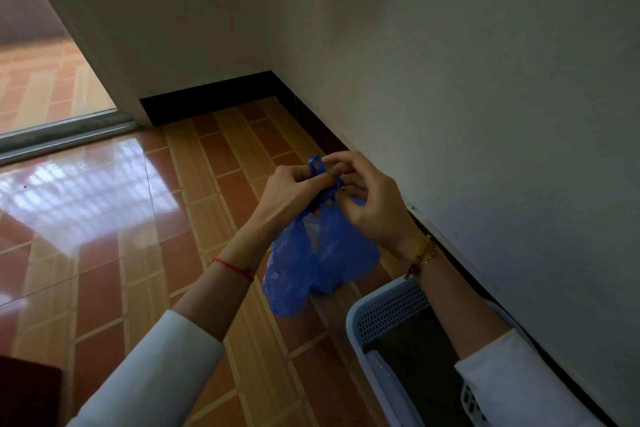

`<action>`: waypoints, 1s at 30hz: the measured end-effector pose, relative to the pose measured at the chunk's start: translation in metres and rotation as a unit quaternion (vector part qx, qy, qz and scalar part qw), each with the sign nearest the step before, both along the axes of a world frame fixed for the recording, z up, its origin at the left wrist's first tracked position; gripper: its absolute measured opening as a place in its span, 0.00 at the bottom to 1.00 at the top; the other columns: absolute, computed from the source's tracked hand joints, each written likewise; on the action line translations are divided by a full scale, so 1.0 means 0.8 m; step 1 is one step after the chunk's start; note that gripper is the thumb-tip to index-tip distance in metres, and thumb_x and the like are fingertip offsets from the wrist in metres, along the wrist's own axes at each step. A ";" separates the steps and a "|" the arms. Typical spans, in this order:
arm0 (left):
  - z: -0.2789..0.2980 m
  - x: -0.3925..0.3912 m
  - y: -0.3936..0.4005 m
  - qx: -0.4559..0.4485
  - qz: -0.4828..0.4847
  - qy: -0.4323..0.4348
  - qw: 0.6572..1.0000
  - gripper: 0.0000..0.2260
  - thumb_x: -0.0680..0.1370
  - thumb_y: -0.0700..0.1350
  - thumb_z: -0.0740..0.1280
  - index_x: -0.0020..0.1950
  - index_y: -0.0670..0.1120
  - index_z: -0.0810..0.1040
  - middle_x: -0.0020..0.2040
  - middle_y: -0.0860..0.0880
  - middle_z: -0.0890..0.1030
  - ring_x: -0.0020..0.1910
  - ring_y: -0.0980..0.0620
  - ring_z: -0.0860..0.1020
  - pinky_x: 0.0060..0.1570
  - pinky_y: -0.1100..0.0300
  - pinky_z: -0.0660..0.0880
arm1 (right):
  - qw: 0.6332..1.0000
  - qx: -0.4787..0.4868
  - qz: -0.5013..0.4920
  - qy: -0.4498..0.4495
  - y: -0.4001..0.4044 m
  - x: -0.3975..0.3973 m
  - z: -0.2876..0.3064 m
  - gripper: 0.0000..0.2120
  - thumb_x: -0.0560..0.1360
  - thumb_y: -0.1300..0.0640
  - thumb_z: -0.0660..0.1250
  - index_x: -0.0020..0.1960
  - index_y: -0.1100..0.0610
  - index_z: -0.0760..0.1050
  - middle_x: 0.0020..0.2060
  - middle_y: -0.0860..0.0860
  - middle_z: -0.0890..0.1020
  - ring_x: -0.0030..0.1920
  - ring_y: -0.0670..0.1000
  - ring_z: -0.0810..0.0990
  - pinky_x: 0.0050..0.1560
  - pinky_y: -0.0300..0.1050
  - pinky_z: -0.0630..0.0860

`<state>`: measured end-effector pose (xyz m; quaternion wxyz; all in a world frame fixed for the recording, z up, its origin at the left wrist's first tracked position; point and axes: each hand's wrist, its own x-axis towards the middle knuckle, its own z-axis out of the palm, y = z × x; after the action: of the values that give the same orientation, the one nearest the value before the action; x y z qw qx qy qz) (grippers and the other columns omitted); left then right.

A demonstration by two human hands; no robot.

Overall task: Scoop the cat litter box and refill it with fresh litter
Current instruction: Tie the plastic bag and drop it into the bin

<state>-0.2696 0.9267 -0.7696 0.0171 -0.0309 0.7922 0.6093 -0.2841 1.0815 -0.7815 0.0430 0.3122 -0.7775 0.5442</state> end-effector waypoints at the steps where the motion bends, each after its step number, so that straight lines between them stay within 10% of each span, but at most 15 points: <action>1: -0.001 0.000 -0.001 0.002 0.006 0.004 1.000 0.09 0.77 0.49 0.67 0.46 0.43 0.81 0.40 0.42 0.83 0.33 0.51 0.78 0.40 0.57 0.78 | 1.000 -0.012 -0.002 -0.018 0.001 0.000 0.001 0.18 0.73 0.71 0.64 0.62 0.62 0.71 0.54 0.50 0.78 0.54 0.45 0.80 0.53 0.37 0.78; 13: -0.025 0.010 -0.008 -0.166 -0.017 0.152 0.974 0.13 0.81 0.50 0.60 0.43 0.47 0.81 0.30 0.46 0.77 0.24 0.55 0.69 0.27 0.67 0.65 | 0.984 -0.058 -0.093 -0.140 -0.011 -0.021 -0.025 0.04 0.76 0.67 0.64 0.51 0.62 0.73 0.48 0.53 0.81 0.47 0.48 0.82 0.49 0.45 0.82; 19: -0.054 0.010 -0.020 -0.212 0.016 0.257 0.943 0.11 0.77 0.52 0.66 0.59 0.59 0.78 0.44 0.54 0.83 0.46 0.51 0.75 0.46 0.50 0.74 | 0.982 -0.002 -0.103 -0.156 -0.022 -0.040 -0.039 0.11 0.77 0.66 0.61 0.45 0.50 0.70 0.49 0.55 0.79 0.48 0.51 0.79 0.51 0.52 0.80; 30: -0.044 0.006 -0.044 -0.508 -0.047 0.396 0.763 0.10 0.79 0.50 0.63 0.55 0.51 0.81 0.47 0.53 0.82 0.53 0.50 0.73 0.58 0.53 0.63 | 0.986 0.052 -0.075 -0.142 -0.022 -0.042 -0.027 0.15 0.73 0.71 0.60 0.52 0.54 0.70 0.57 0.53 0.73 0.53 0.46 0.74 0.54 0.34 0.71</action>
<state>-0.2646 0.8915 -0.8044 -0.2876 0.2463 0.9226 0.0738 -0.3176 1.0640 -0.8032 -0.0440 0.1743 -0.8241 0.5371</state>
